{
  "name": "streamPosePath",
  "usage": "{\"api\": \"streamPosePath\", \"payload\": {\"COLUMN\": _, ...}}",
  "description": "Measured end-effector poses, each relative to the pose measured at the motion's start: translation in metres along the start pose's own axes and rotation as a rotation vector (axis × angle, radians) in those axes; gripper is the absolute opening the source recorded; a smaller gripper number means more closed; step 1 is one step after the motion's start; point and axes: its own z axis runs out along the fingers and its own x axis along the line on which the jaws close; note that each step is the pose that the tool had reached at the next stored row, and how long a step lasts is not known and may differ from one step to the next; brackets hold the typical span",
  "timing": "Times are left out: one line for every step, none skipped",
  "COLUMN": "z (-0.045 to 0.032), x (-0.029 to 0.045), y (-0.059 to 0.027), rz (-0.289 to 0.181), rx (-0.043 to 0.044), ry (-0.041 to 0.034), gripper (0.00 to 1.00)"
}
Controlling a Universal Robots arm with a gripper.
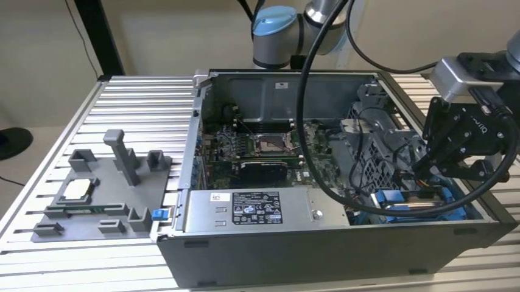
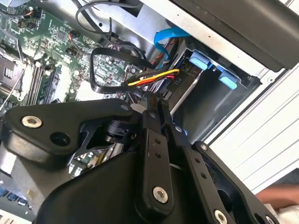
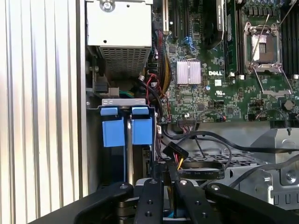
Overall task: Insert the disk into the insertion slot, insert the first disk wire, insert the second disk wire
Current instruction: 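Insert the second disk wire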
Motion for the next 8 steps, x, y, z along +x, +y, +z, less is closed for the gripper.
{"api": "streamPosePath", "payload": {"z": 0.0002, "x": 0.0002, "y": 0.0, "rz": 0.0, "rx": 0.0004, "ry": 0.0, "gripper": 0.0}}
{"api": "streamPosePath", "payload": {"z": 0.0006, "x": 0.0006, "y": 0.0, "rz": 0.0, "rx": 0.0011, "ry": -0.0001, "gripper": 0.0}}
{"api": "streamPosePath", "payload": {"z": 0.001, "x": 0.0009, "y": -0.0001, "rz": 0.0, "rx": 0.002, "ry": 0.0, "gripper": 0.0}}
{"api": "streamPosePath", "payload": {"z": 0.0015, "x": 0.0013, "y": -0.0002, "rz": 0.0, "rx": 0.0023, "ry": 0.0, "gripper": 0.0}}
{"api": "streamPosePath", "payload": {"z": 0.002, "x": 0.0019, "y": -0.0003, "rz": 0.0, "rx": 0.0027, "ry": -0.0001, "gripper": 0.0}}
{"api": "streamPosePath", "payload": {"z": 0.0025, "x": 0.0023, "y": -0.0003, "rz": 0.0, "rx": 0.0032, "ry": -0.0002, "gripper": 0.0}}
{"api": "streamPosePath", "payload": {"z": 0.0029, "x": 0.0027, "y": -0.0004, "rz": -0.001, "rx": 0.0041, "ry": -0.0001, "gripper": 0.0}}
{"api": "streamPosePath", "payload": {"z": 0.0034, "x": 0.0031, "y": -0.0004, "rz": -0.001, "rx": 0.0049, "ry": -0.0002, "gripper": 0.0}}
